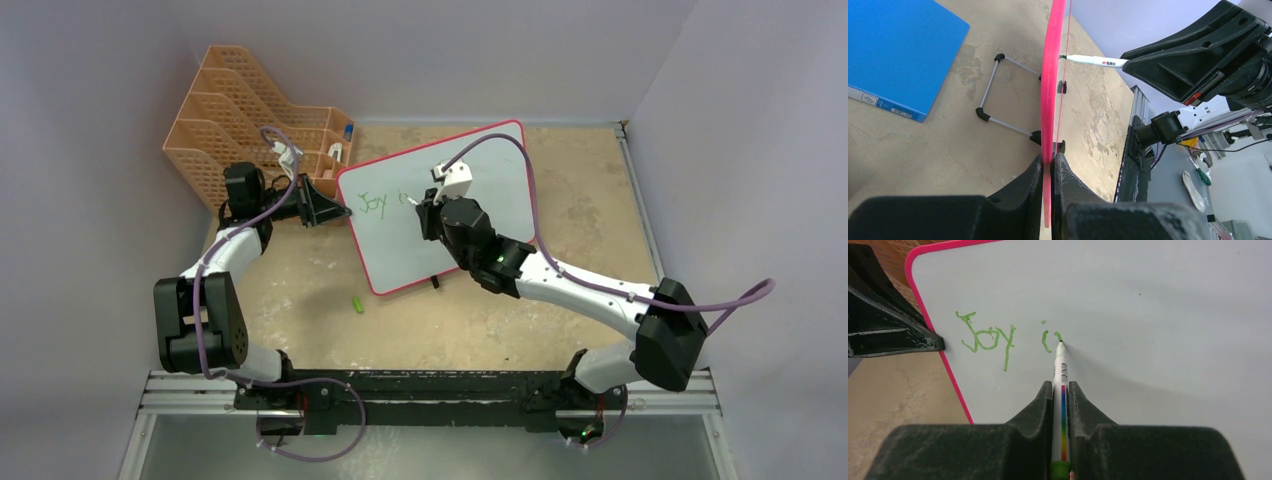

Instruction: Write a sentence on the whiteboard

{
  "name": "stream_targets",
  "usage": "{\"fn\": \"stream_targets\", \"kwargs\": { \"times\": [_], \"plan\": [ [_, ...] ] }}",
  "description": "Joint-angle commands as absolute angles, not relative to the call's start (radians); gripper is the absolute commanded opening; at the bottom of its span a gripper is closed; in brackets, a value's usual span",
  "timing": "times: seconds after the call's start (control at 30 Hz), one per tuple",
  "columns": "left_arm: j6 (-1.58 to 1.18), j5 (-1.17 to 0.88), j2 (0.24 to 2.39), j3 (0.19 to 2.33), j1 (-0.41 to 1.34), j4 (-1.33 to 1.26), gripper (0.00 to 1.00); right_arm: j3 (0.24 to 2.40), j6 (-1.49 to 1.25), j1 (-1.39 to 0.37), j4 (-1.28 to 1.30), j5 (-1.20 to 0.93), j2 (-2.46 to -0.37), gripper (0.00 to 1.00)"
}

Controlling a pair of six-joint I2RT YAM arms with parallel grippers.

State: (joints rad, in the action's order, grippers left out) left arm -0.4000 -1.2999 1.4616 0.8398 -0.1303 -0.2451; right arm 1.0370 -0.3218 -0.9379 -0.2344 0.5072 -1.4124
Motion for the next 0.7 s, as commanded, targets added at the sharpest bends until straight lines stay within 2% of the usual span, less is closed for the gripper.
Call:
{"fn": "stream_targets", "kwargs": {
  "times": [0.0, 0.67],
  "plan": [
    [-0.383, -1.316, 1.437, 0.865, -0.116, -0.247, 0.00, 1.022, -0.340, -0.937, -0.200, 0.540, -1.399, 0.00],
    [-0.382, -1.316, 1.436, 0.864, -0.117, -0.247, 0.00, 1.023, -0.355, -0.937, -0.173, 0.520, -1.391, 0.00]
  ]
}}
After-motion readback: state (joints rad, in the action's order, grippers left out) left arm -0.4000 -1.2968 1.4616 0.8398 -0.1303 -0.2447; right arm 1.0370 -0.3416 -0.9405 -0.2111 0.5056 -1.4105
